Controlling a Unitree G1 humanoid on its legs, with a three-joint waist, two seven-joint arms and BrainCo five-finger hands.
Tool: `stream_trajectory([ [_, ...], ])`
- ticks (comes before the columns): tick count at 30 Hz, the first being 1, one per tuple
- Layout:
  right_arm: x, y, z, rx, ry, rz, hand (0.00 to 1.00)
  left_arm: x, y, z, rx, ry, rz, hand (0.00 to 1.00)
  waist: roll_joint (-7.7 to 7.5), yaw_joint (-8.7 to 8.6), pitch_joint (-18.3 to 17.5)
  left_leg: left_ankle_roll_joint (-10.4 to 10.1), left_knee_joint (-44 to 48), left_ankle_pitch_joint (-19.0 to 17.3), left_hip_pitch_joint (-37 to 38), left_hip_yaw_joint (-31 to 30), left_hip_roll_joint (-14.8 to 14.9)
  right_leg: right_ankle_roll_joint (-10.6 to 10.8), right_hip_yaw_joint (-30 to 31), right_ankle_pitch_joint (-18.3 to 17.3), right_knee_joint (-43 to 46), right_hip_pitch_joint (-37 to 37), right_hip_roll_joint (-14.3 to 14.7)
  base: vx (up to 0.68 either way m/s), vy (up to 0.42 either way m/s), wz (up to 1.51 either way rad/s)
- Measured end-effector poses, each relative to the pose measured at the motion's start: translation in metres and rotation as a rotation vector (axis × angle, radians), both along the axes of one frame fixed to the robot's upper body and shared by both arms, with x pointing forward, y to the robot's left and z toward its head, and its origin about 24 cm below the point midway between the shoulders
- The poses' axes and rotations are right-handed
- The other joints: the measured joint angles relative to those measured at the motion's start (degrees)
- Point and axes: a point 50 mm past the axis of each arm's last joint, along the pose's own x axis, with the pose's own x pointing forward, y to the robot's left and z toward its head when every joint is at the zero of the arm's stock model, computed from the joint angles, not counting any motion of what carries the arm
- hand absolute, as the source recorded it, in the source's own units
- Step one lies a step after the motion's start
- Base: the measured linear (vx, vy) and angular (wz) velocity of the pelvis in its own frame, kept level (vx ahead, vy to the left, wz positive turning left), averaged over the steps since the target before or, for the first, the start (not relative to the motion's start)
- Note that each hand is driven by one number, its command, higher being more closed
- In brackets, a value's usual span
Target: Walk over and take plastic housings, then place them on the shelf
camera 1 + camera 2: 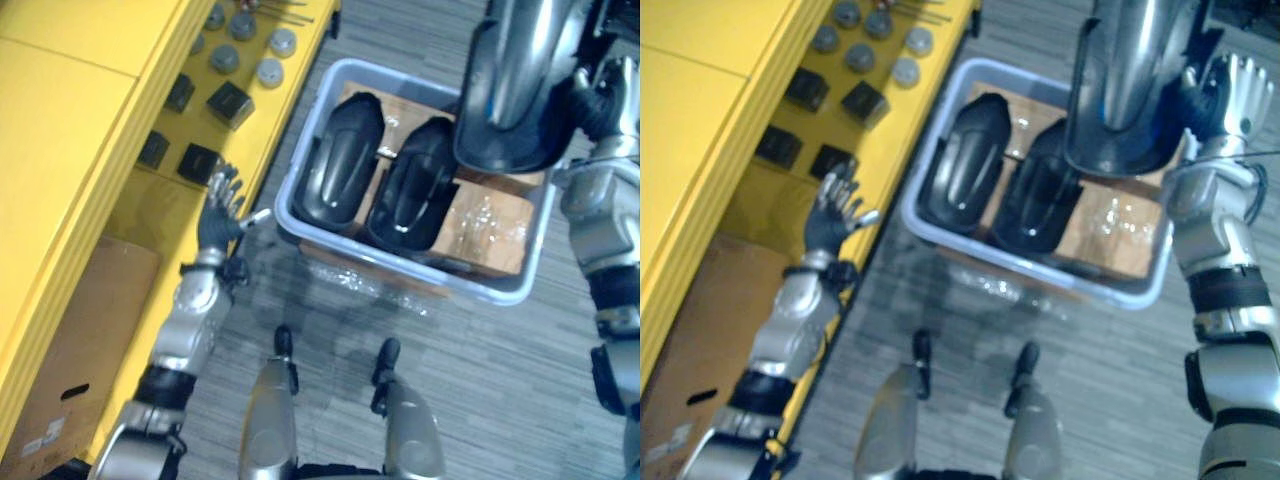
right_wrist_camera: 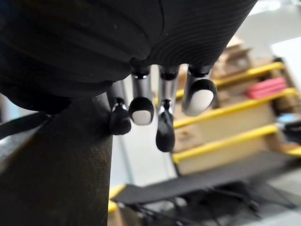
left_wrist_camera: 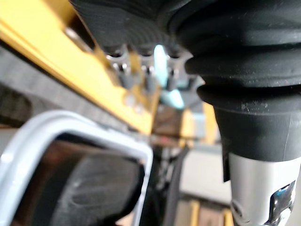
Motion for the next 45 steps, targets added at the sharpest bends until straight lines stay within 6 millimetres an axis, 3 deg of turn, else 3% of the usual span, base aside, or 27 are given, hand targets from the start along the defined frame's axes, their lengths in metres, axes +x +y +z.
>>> stream_trajectory([
  [8, 0.008, 0.06, 0.014, -0.151, -0.072, 0.219, 1.0, 0.023, -0.033, 0.03, 0.012, -0.017, -0.101, 0.0, -0.86, -1.4, -0.48, -0.97, -2.13, 0.9, 1.83, 1.69, 0.95, -0.67, 1.67, 1.25, -2.08, 0.55, 1.55, 0.0, -0.006, -0.13],
  [15, 0.018, 0.091, -0.005, -0.213, -0.022, 0.296, 1.0, 0.028, -0.061, 0.036, -0.044, -0.022, -0.116, 0.0, -0.86, -1.57, -0.48, -0.99, -2.93, 1.54, 2.15, 1.69, 0.91, -0.76, 1.64, 1.31, -2.08, 0.56, 1.62, 0.0, 0.0, 0.0],
  [26, 0.027, 0.107, -0.022, -0.236, -0.022, 0.276, 1.0, 0.025, -0.077, 0.041, -0.156, -0.082, -0.108, 0.0, -0.86, -0.45, -0.48, -0.94, -2.95, 1.94, 1.71, 0.98, 0.75, -0.91, 1.29, 1.58, -2.42, 0.69, 1.64, 0.0, 0.003, 0.01],
  [43, 0.033, 0.145, -0.042, -0.273, 0.026, 0.363, 1.0, 0.023, -0.104, 0.021, -0.151, -0.016, -0.164, 0.0, -0.86, 0.43, -0.48, -0.95, -2.93, 2.05, 1.55, -0.08, 0.63, -0.97, -0.01, 1.98, -3.62, 1.76, 1.79, 0.0, 0.002, 0.02],
  [44, 0.033, 0.151, -0.041, -0.265, 0.013, 0.379, 1.0, 0.024, -0.104, 0.018, -0.149, -0.001, -0.16, 1.0, -0.86, 0.44, -0.48, -0.95, -2.93, 2.05, 1.47, -0.08, 0.61, -0.93, -0.05, 2.07, -3.8, 1.76, 1.79, 0.0, 0.0, 0.0],
  [45, 0.033, 0.154, -0.04, -0.263, 0.01, 0.388, 1.0, 0.024, -0.105, 0.017, -0.149, 0.004, -0.156, 1.0, -0.86, 0.49, -0.48, -0.95, -2.93, 2.05, 1.45, -0.07, 0.6, -0.92, -0.05, 2.11, -3.91, 1.77, 1.79, 0.0, 0.0, 0.0],
])
